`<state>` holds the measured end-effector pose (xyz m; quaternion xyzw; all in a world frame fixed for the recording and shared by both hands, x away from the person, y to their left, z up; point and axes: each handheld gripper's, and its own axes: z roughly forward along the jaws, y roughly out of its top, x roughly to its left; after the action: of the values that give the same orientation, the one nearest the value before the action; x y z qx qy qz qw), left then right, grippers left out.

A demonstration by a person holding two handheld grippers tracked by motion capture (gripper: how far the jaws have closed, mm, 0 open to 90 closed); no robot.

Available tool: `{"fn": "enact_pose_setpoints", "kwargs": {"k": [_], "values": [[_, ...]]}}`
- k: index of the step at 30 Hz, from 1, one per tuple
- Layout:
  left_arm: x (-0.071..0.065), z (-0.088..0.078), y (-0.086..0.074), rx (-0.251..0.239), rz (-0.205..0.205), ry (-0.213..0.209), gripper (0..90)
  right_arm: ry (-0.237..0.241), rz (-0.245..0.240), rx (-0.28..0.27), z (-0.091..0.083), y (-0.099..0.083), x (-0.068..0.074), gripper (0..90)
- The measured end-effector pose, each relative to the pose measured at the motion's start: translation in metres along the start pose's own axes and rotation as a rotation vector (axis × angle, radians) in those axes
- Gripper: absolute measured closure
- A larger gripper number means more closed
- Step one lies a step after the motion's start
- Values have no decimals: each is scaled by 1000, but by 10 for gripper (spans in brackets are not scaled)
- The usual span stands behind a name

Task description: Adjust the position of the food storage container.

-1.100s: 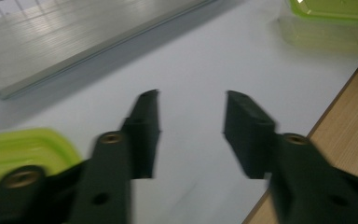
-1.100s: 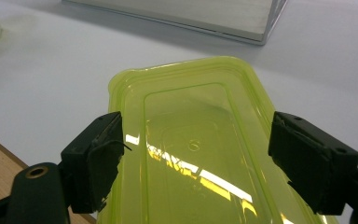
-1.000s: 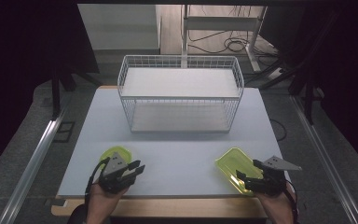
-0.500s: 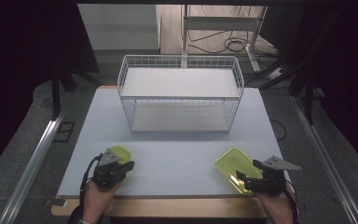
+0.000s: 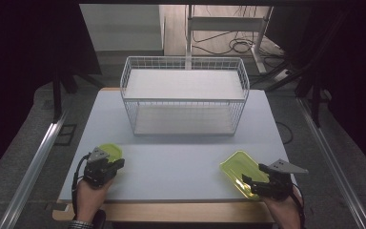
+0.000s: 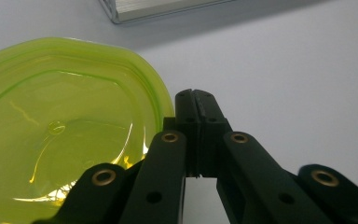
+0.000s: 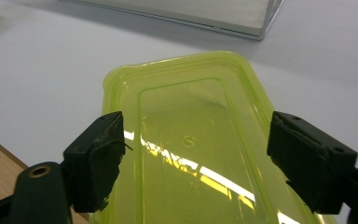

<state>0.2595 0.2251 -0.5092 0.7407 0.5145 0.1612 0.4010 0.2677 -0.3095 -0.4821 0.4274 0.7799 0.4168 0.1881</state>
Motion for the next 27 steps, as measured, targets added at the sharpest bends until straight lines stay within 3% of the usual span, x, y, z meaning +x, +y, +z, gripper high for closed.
{"fn": "enact_pose_setpoints", "kwargs": {"k": [3,4,5,6,7,8,9,10,11,16,19,22,27], "values": [[-5,0,0,-6,16,-16,887,-9,0,6,-3,1,-3,286],[-11,0,1,-8,29,-34,885,-17,14,18,-10,1,-8,425],[-11,0,1,-8,29,-34,882,-17,14,18,-10,1,-8,425],[-16,1,2,-8,47,-49,877,-44,19,27,-18,2,-10,575],[-22,3,2,-3,66,-63,874,-49,20,32,-20,2,-11,636],[-22,3,2,-3,66,-63,872,-49,20,32,-20,2,-11,636],[-28,5,2,2,89,-79,871,-55,18,47,-28,2,-12,770],[-28,5,2,2,89,-79,869,-55,18,47,-28,2,-12,770],[-31,6,3,3,97,-86,866,-78,11,71,-33,1,-11,854],[-38,9,3,6,116,-100,858,-116,27,87,-45,-7,-13,889],[-39,11,3,6,122,-108,850,-135,70,96,-55,-19,-17,889],[-41,11,3,6,128,-110,845,-127,77,120,-54,-28,-16,889],[-45,14,3,10,149,-117,829,-130,75,130,-49,-28,-16,888]]}}
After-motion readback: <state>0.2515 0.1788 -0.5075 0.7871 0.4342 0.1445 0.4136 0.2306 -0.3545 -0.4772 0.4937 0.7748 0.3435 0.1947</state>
